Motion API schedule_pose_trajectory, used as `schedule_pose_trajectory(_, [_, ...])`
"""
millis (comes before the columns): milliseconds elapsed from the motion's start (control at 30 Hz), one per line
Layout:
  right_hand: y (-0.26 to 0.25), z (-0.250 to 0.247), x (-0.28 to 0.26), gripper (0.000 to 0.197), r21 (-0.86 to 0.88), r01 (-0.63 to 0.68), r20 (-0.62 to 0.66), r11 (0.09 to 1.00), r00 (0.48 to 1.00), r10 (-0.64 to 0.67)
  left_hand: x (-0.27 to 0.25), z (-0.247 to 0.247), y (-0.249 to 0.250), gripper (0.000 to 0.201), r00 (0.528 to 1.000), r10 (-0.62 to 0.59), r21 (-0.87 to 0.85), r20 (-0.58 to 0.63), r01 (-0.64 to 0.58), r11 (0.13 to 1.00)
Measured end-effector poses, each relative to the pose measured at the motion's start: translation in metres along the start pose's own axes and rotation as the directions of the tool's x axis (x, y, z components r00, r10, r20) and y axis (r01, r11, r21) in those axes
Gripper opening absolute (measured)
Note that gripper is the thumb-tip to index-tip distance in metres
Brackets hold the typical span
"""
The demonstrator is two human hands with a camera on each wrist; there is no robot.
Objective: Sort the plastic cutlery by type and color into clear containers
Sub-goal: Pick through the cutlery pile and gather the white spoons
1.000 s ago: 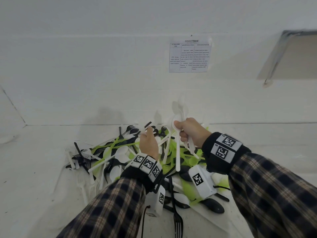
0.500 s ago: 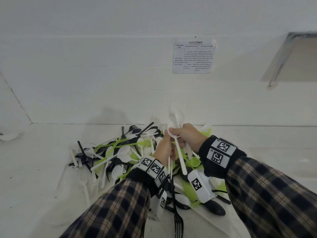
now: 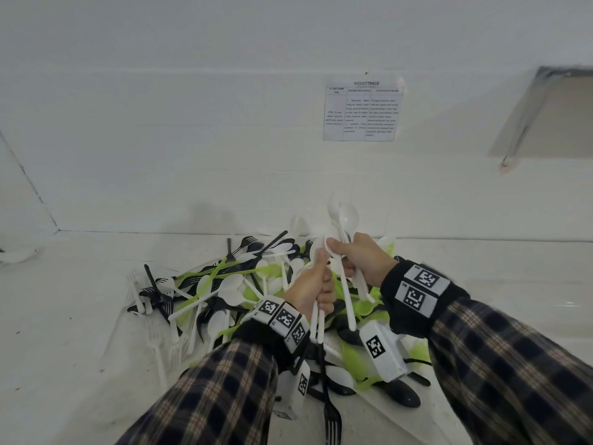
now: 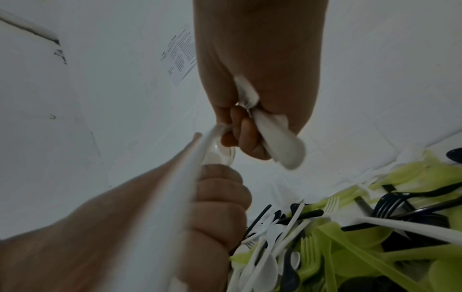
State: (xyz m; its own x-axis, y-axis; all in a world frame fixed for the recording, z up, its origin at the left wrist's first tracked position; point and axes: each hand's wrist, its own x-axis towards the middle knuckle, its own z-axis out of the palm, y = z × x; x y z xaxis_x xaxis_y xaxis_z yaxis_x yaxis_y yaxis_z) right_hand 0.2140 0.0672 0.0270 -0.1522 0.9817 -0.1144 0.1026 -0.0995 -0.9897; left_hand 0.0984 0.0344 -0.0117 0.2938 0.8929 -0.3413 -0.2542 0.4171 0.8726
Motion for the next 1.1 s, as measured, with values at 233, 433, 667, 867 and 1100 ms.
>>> schedule_pose_trajectory(233, [0.008,0.012,-0.005,0.027,-0.079,0.031,-0.087,0.996,0.995,-0.038,0.006,0.003,-0.003,0.078,0.997,0.036,0.107,-0.073,-0.028,0.994])
schedule_pose_trajectory(433, [0.017,0.018,-0.006,0.023,-0.061,0.015,-0.149,0.998,0.988,-0.024,0.004,0.005,0.000,0.057,0.993,0.080,0.159,-0.085,-0.066,0.985])
schedule_pose_trajectory(667, [0.015,0.015,-0.007,0.024,-0.040,-0.028,-0.107,0.999,0.994,0.024,-0.006,0.006,0.002,0.049,0.996,-0.079,-0.055,0.033,0.080,0.995])
schedule_pose_trajectory(867, [0.010,0.012,-0.010,0.019,-0.021,-0.002,-0.062,1.000,0.998,0.001,-0.004,0.004,0.000,0.063,0.984,-0.161,-0.128,0.077,0.170,0.977])
schedule_pose_trajectory(1100, [0.014,0.008,-0.011,0.019,-0.072,-0.014,-0.078,0.997,0.997,0.009,-0.001,0.004,-0.001,0.063,0.982,-0.184,-0.163,0.049,0.190,0.968])
